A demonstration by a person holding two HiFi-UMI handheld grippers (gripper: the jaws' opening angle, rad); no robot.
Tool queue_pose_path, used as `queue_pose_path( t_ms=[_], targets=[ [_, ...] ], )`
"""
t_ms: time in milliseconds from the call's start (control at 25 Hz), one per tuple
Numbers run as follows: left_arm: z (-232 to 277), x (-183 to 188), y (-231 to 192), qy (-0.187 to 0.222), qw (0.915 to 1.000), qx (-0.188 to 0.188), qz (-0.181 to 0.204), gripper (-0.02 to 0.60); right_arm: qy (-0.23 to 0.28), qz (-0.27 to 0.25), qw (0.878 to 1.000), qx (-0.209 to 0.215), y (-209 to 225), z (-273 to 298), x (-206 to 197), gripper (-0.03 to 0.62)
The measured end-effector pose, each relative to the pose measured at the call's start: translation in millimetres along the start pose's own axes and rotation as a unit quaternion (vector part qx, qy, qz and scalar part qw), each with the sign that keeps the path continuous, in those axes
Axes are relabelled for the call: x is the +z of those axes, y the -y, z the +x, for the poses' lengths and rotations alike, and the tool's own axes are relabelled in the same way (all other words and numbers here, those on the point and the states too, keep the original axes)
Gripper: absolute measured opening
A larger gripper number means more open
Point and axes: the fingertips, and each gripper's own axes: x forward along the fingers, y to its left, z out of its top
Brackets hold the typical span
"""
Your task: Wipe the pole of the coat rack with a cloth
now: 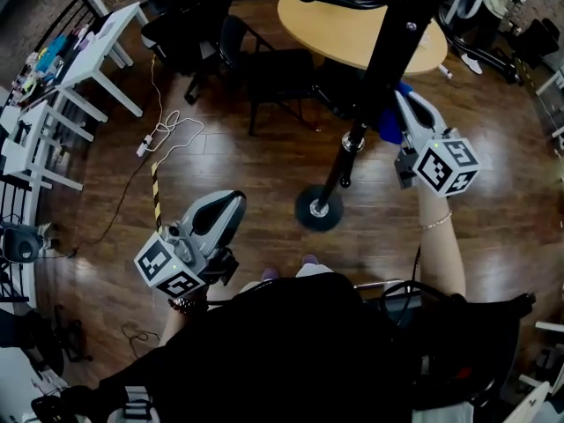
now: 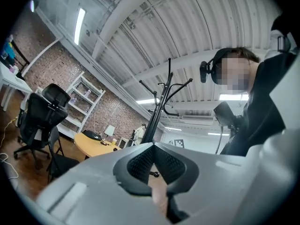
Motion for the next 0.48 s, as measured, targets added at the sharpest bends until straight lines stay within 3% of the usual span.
queue_pose_path(
  t_ms=[120,200,360,480],
  targets=[
    [2,-3,-1,-0.008,0.9998,-0.002,0.019,-0.006,-0.001,0.09,0.996,0.006,2,-12,-40,0.014],
    [1,-3,-4,-0.015,0.9995,0.003,0.026,-0.006,-0.011,0.112,0.994,-0.017,10,-14,-62,0.015],
    [-2,12,-3,-0.009,0.9997,0.005,0.02,-0.006,-0.061,0.067,0.994,-0.069,16,-8,-92,0.015],
    [0,26,5,0.001,1.0,-0.008,0.004,-0.006,-0.095,-0.016,0.989,-0.115,14,-4,-89,0.015]
  ],
)
